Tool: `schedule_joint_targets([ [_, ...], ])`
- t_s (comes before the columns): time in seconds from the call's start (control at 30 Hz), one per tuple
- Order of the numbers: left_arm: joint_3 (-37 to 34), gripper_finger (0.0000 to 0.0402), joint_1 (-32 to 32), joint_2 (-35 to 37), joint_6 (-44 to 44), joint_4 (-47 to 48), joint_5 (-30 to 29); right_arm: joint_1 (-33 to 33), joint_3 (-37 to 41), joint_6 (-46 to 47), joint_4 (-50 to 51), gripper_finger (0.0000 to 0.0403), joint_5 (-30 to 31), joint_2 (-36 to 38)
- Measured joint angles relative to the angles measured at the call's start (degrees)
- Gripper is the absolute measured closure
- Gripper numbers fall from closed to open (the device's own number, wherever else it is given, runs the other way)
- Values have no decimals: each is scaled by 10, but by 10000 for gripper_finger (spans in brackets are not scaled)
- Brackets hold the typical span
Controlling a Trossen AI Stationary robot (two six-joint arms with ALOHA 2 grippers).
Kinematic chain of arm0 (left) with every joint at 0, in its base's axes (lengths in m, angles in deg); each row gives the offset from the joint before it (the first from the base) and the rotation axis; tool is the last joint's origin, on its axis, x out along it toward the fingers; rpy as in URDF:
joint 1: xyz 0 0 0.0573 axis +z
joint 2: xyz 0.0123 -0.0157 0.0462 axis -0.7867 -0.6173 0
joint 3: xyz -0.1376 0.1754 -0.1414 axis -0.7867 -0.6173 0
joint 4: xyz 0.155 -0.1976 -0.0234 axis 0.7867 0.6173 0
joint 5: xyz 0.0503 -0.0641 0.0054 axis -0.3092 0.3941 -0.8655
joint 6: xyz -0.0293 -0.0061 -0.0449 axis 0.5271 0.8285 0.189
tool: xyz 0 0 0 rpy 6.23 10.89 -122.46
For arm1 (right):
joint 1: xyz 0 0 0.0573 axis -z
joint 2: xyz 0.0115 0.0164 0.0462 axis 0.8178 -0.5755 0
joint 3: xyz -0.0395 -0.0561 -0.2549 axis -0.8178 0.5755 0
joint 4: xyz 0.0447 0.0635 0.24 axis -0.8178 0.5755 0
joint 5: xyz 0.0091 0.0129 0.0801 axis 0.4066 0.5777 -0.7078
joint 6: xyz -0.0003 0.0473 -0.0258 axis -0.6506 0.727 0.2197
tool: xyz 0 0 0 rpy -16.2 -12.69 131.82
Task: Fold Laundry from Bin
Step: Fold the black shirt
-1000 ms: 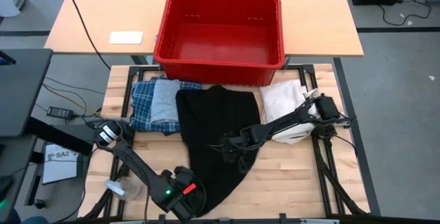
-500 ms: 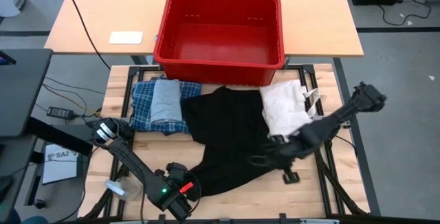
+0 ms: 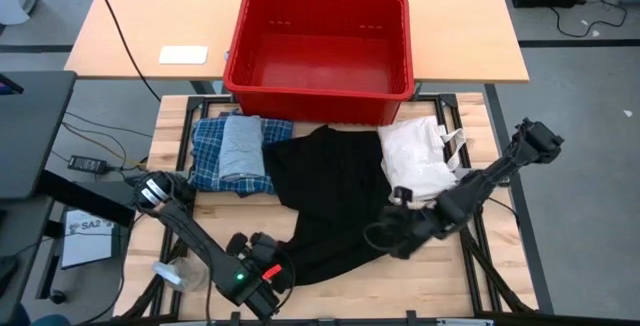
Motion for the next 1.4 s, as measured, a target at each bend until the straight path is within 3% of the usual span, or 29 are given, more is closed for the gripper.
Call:
schedule_joint_targets([
  [0.13, 51, 400, 0, 0, 14, 78, -48, 54, 42, -37, -104, 256, -116, -15],
  [0.27, 144, 401, 0, 1, 28, 210, -106, 44, 74, -21, -153, 231, -202, -33],
  [0.33, 170, 401, 7, 7, -4, 203, -122, 18, 82, -3, -162, 229, -202, -33],
  [0.5, 210, 401, 20, 15, -20, 207, -143, -36, 110, 21, -224, 229, -134, -37],
  [0.7, 231, 401, 46, 23, -64, 208, -160, -36, 125, -57, -279, 227, -111, -109],
  [0.8, 231, 401, 60, 25, -85, 207, -153, -32, 125, -84, -304, 231, -130, -148],
  [0.9, 231, 401, 69, 37, -109, 205, -148, -32, 121, -60, -307, 259, -113, -174],
  [1.03, 231, 401, 91, 69, -151, 201, -151, -28, 118, -28, -280, 372, -115, -177],
  [1.07, 231, 401, 97, 79, -168, 196, -152, -27, 114, -22, -264, 383, -126, -169],
  [1.2, 231, 401, 119, 133, -239, 188, -161, -25, 67, 10, -127, 393, -158, -94],
  [1.4, 231, 401, 144, 212, -325, 179, -211, -41, -92, 46, 120, 393, -81, 57],
])
